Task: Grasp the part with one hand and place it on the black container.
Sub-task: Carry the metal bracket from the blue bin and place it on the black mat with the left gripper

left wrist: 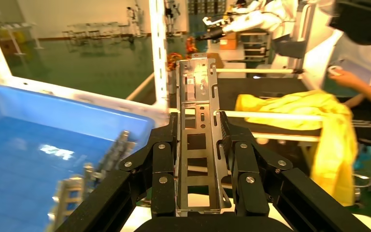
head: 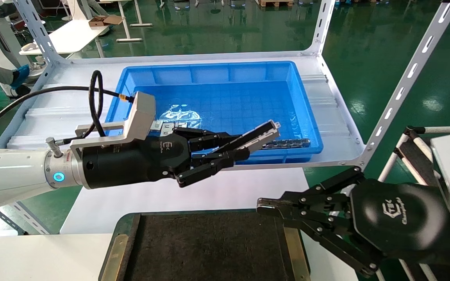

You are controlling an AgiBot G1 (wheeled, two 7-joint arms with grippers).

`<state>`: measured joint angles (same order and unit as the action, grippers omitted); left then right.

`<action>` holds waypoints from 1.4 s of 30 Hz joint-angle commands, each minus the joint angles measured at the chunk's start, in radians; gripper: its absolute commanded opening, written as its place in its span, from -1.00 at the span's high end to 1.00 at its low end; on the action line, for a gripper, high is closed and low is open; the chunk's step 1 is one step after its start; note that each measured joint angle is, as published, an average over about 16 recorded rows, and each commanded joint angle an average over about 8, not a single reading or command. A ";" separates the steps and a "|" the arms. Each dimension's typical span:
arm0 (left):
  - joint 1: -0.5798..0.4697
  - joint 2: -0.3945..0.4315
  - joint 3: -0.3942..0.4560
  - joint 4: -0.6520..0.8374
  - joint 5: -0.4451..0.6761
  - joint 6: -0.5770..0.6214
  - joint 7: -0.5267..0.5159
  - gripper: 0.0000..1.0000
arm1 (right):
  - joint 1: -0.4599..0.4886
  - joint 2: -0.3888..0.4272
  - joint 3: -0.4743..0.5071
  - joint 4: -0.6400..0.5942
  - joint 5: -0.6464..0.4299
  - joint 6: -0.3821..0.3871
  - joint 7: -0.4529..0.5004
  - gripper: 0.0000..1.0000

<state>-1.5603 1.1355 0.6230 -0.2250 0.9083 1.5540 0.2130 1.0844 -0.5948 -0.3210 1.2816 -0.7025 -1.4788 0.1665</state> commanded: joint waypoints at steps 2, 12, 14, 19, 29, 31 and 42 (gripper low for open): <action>0.030 -0.015 0.004 -0.033 -0.012 0.039 -0.016 1.00 | 0.000 0.000 0.000 0.000 0.000 0.000 0.000 1.00; 0.254 -0.096 0.032 -0.261 -0.073 -0.008 -0.126 1.00 | 0.000 0.000 0.000 0.000 0.000 0.000 0.000 1.00; 0.296 -0.105 0.034 -0.298 -0.077 -0.037 -0.144 1.00 | 0.000 0.000 -0.001 0.000 0.000 0.000 0.000 1.00; 0.403 -0.118 0.038 -0.406 -0.078 -0.149 -0.197 1.00 | 0.000 0.000 -0.001 0.000 0.000 0.000 0.000 1.00; 0.605 -0.114 0.054 -0.644 -0.033 -0.508 -0.319 1.00 | 0.000 0.000 -0.001 0.000 0.001 0.000 -0.001 1.00; 0.644 -0.110 0.056 -0.685 -0.021 -0.581 -0.332 1.00 | 0.000 0.000 -0.001 0.000 0.001 0.000 -0.001 1.00; 0.803 -0.059 0.064 -0.817 0.018 -0.928 -0.408 1.00 | 0.000 0.001 -0.001 0.000 0.001 0.001 -0.001 1.00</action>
<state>-0.7693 1.0809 0.6883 -1.0279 0.9258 0.6332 -0.1955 1.0847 -0.5942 -0.3224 1.2816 -0.7015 -1.4782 0.1658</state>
